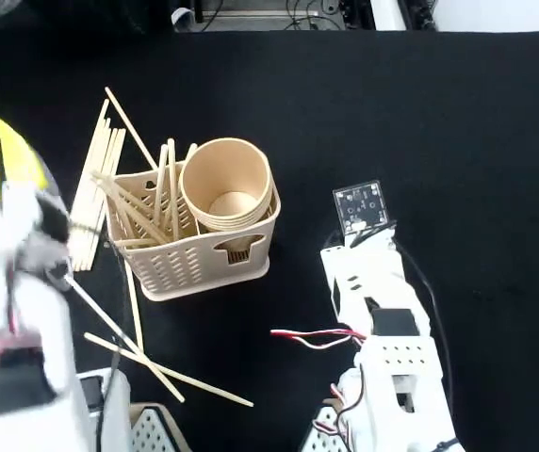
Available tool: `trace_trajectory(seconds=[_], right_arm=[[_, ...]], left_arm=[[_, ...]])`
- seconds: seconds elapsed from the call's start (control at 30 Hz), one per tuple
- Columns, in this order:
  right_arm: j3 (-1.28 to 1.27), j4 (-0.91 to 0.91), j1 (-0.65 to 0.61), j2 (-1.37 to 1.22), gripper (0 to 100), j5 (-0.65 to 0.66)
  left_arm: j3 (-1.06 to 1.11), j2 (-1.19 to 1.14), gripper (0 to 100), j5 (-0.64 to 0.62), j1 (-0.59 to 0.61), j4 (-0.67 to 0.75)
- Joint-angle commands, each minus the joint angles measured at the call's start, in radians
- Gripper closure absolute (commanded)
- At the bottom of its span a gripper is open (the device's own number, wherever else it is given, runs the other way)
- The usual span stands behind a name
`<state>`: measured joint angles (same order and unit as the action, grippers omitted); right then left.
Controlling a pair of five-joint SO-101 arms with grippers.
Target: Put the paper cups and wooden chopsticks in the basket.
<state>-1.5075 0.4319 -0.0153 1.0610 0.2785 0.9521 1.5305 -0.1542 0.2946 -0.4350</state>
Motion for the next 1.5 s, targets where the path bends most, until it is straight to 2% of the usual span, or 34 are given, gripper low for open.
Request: trace_trajectory(seconds=[0.0,0.13,0.27,0.53,0.63,0.7,0.77,0.97,1.07,1.2,1.33,1.47], right_arm=[[0.013,0.003,0.008,-0.004,98.6,0.008],[0.013,0.003,0.008,-0.004,98.6,0.008],[0.013,0.003,0.008,-0.004,98.6,0.008],[0.013,0.003,0.008,-0.004,98.6,0.008],[0.013,0.003,0.008,-0.004,98.6,0.008],[0.013,0.003,0.008,-0.004,98.6,0.008],[0.013,0.003,0.008,-0.004,98.6,0.008],[0.013,0.003,0.008,-0.004,98.6,0.008],[0.013,0.003,0.008,-0.004,98.6,0.008],[0.013,0.003,0.008,-0.004,98.6,0.008],[0.013,0.003,0.008,-0.004,98.6,0.008],[0.013,0.003,0.008,-0.004,98.6,0.008]], left_arm=[[0.036,0.27,97,-0.009,-0.117,0.074],[-0.022,0.275,97,-0.009,-0.3,-0.003],[0.039,0.221,97,-0.009,-0.398,-0.044],[0.217,0.219,97,-0.002,-0.407,-0.051],[0.249,0.219,89,-0.009,-0.406,-0.063],[0.232,0.213,84,-0.012,-0.406,-0.132],[0.186,0.212,83,-0.02,-0.404,-0.224],[-0.087,0.209,83,-0.023,-0.242,-0.465],[-0.249,0.135,83,-0.018,-0.151,-0.6],[-0.472,-0.158,83,-0.015,-0.019,-0.804],[-0.662,-0.499,83,-0.009,0.081,-0.902],[-0.825,-0.761,83,0.084,0.14,-0.971]])
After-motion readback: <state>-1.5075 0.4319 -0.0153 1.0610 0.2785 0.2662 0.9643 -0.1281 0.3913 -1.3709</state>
